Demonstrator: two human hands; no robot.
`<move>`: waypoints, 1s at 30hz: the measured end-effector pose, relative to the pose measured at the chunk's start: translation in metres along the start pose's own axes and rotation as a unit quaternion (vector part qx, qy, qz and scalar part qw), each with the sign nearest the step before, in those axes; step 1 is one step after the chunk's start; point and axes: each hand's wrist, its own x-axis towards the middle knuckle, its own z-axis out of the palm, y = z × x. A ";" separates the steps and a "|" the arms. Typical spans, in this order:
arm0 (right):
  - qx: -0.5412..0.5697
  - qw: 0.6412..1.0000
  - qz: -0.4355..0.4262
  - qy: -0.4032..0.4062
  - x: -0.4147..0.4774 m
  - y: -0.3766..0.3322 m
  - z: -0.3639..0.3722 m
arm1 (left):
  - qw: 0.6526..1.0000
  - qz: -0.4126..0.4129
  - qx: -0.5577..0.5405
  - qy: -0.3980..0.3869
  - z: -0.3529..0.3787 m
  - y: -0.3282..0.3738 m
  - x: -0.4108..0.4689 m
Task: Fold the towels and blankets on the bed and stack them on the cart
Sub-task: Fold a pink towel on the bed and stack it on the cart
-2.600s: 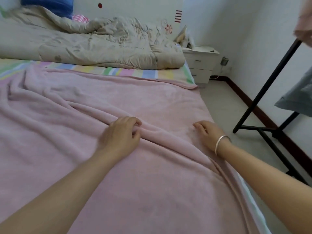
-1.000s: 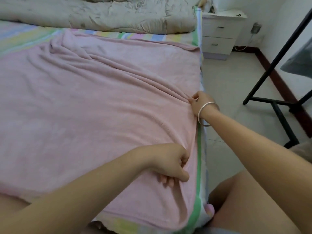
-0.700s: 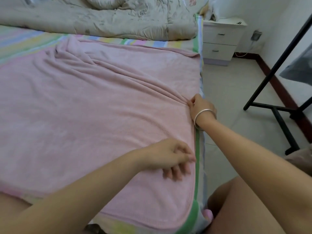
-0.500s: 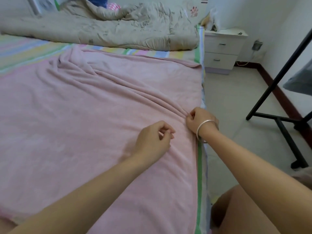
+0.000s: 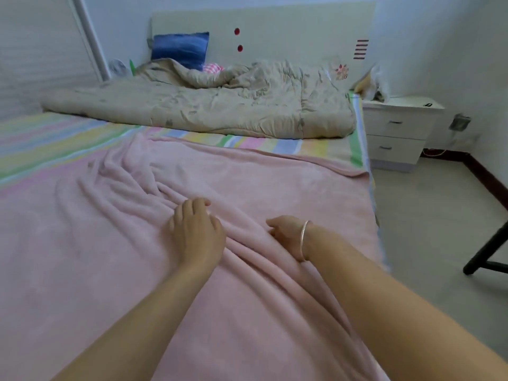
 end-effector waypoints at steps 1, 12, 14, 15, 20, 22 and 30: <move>0.026 0.999 -0.004 -0.028 0.010 -0.003 0.008 | 1.000 -0.009 0.016 0.008 0.006 -0.011 0.000; 0.110 0.983 -0.116 -0.091 0.097 -0.059 0.063 | 0.995 0.044 0.075 -0.039 0.047 -0.057 0.021; 0.089 0.981 -0.136 -0.105 0.091 -0.069 0.050 | 0.990 0.070 0.101 -0.070 0.051 -0.061 0.015; 0.066 0.981 -0.152 -0.101 0.086 -0.074 0.039 | 0.986 0.079 0.113 -0.093 0.052 -0.060 0.012; 0.152 0.972 -0.158 0.084 0.049 -0.099 -0.048 | 0.973 0.091 0.153 -0.144 0.056 -0.062 0.008; 0.194 0.953 -0.171 0.160 0.032 -0.107 -0.085 | 0.971 0.094 0.156 -0.156 0.056 -0.061 0.008; 0.097 0.946 -0.073 0.300 0.006 -0.091 -0.166 | 0.971 0.098 0.156 -0.152 0.059 -0.059 0.006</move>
